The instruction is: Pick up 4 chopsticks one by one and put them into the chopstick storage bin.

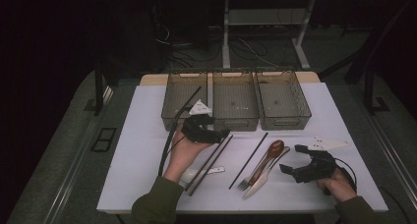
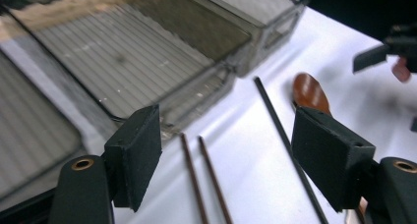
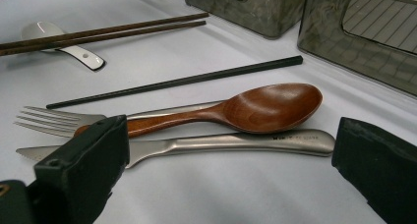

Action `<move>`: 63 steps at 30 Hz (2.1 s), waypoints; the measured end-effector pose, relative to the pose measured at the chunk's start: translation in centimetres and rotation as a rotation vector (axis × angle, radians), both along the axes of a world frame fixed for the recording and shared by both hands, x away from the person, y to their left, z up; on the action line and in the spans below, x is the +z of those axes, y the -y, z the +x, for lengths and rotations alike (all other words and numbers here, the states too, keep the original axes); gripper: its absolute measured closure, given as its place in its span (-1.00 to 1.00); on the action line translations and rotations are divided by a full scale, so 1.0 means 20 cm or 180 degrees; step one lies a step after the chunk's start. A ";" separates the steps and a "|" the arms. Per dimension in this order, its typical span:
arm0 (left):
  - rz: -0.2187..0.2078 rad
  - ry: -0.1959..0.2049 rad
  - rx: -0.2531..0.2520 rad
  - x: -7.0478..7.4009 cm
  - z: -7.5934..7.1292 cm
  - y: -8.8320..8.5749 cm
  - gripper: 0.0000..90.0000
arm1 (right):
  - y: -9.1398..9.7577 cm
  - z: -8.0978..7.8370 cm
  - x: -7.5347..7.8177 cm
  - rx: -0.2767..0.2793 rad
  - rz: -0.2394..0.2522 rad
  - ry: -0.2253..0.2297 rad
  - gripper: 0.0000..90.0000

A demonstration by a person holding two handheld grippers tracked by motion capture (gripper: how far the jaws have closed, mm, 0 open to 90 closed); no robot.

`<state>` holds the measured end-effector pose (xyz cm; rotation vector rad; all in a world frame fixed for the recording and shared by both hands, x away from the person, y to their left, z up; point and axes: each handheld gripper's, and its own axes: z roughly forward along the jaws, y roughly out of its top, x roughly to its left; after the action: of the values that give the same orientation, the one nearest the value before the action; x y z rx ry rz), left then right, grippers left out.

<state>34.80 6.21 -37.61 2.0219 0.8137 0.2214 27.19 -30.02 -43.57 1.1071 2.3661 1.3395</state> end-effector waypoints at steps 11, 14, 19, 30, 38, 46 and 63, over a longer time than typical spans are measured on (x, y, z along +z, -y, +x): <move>0.0173 -0.0154 -0.0247 -0.11 -0.11 0.14 0.02 | 0.00 0.00 -0.01 -0.0005 -0.0035 -0.0020 -0.98; 0.0213 -0.0208 -0.0302 -0.13 -0.13 0.17 0.21 | 0.00 0.00 -0.01 -0.0012 -0.0032 -0.0030 -0.98; 0.0317 -0.0309 -0.0360 -0.19 -0.15 0.21 0.45 | -0.01 0.00 -0.01 0.0001 -0.0036 -0.0032 -0.98; 0.0412 -0.0429 -0.0470 -0.25 -0.19 0.31 0.76 | 0.00 0.00 -0.01 0.0005 -0.0032 -0.0034 -0.98; 0.0494 -0.0474 -0.0514 -0.30 -0.21 0.34 0.81 | 0.00 0.00 -0.01 0.0002 -0.0029 -0.0034 -0.98; 0.0577 -0.0468 -0.0516 -0.33 -0.22 0.38 0.80 | 0.00 0.00 -0.01 0.0000 -0.0024 -0.0036 -0.98; 0.0799 -0.0338 -0.0378 -0.33 -0.22 0.37 0.86 | 0.00 0.00 -0.01 -0.0005 -0.0020 -0.0042 -0.98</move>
<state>30.48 -1.13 -44.26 2.3266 0.7584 0.1555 27.25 -30.01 -43.73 1.1193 2.3764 1.3274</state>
